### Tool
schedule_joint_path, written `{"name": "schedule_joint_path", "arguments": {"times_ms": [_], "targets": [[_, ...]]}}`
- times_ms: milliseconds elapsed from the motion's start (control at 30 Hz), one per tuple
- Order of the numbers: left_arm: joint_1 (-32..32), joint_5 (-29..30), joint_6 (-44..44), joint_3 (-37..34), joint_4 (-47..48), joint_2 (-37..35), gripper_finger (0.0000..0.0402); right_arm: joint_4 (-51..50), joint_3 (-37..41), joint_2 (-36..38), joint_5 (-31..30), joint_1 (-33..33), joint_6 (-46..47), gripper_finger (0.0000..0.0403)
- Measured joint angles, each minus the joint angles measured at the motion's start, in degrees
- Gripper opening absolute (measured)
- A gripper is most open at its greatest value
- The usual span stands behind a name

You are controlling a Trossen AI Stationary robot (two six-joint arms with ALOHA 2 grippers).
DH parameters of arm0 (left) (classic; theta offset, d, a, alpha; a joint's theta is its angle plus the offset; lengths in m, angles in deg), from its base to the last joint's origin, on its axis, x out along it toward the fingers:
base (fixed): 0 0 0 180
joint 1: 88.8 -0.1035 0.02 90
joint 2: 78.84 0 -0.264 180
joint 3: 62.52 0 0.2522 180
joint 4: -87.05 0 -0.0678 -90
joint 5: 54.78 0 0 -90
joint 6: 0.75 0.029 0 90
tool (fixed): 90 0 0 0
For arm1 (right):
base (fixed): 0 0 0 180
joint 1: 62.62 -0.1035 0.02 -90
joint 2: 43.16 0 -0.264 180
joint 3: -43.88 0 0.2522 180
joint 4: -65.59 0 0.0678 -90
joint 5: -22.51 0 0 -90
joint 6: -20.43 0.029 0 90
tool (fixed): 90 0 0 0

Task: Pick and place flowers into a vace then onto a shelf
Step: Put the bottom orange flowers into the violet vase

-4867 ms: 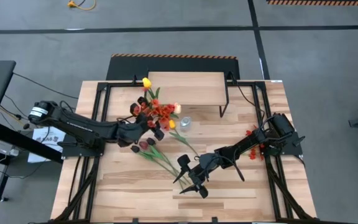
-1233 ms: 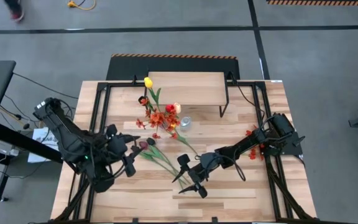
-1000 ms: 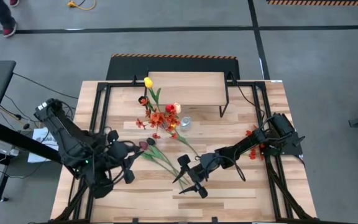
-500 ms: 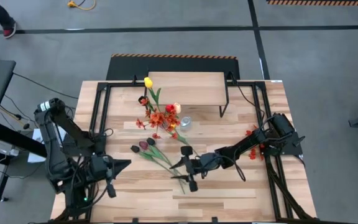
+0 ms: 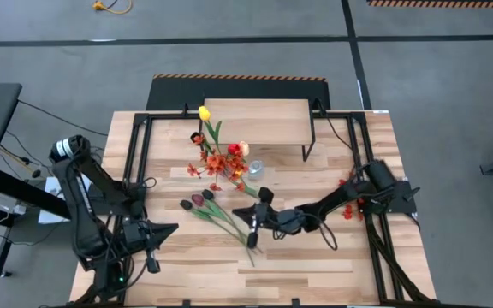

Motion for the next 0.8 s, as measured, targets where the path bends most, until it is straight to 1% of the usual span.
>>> {"name": "schedule_joint_path", "arguments": {"times_ms": [133,233,333,433,567,700,800], "targets": [[0.00,0.13,-0.31,-1.23,-0.50,0.00,0.0000,5.82,-3.99,-7.82,-3.37,1.51,-3.28,0.0007],[0.00,0.13,-0.22,-1.31,-0.57,-0.04,0.0000,5.90,-8.36,-11.67,-6.56,2.68,-7.67,0.0004],[0.00,0.15,0.25,-1.31,-0.55,-0.02,0.0000,5.38,-12.17,-14.43,-7.80,3.53,-10.98,0.0002],[0.07,0.13,0.90,-1.31,-0.54,-0.02,0.0000,5.20,-14.40,-15.34,-9.09,3.96,-11.54,0.0005],[0.07,0.00,1.14,-1.31,-0.31,-0.02,0.0000,5.03,-14.78,-15.34,-10.44,5.06,-11.61,0.0004],[0.07,-0.04,2.14,-1.31,-0.17,-0.02,0.0000,5.35,-15.01,-14.69,-13.73,6.32,-11.54,0.0005],[0.06,-0.05,2.76,-1.31,-0.14,-0.02,0.0000,4.90,-15.37,-14.71,-16.00,6.58,-11.55,0.0013]]}}
